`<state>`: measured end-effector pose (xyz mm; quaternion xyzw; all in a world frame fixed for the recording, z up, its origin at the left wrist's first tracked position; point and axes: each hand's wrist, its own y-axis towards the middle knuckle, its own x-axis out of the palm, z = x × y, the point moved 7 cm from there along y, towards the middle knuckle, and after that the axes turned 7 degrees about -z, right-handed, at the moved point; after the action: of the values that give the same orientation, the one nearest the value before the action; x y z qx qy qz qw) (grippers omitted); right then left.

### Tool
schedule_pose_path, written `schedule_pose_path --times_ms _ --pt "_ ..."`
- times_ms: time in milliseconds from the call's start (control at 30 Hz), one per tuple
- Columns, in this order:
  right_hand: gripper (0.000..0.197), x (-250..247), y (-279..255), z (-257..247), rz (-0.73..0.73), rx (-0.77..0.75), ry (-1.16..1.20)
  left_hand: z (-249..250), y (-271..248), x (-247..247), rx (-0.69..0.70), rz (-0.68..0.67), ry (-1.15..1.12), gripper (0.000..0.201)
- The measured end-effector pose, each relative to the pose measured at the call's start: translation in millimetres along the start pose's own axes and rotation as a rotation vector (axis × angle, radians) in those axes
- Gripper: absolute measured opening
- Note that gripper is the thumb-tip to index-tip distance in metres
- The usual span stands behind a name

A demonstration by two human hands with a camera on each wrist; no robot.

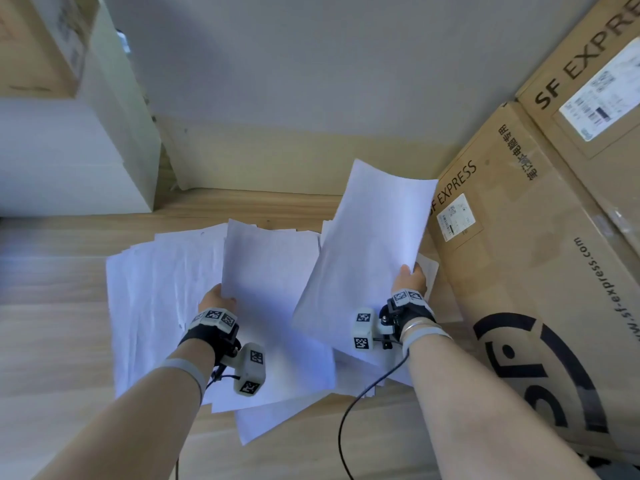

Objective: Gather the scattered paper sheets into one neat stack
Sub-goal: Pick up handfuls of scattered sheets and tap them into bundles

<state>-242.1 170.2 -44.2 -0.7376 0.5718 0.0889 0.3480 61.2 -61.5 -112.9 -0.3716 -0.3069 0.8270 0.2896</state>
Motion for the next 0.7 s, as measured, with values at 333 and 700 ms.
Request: schedule_pose_path --times_ms 333,700 --pt "0.038 88 -32 6 -0.449 -0.045 -0.357 -2 -4 -9 -0.013 -0.077 -0.126 0.045" --pt "0.058 120 -53 23 -0.783 0.033 -0.691 -3 1 -5 0.025 -0.134 -0.170 0.068"
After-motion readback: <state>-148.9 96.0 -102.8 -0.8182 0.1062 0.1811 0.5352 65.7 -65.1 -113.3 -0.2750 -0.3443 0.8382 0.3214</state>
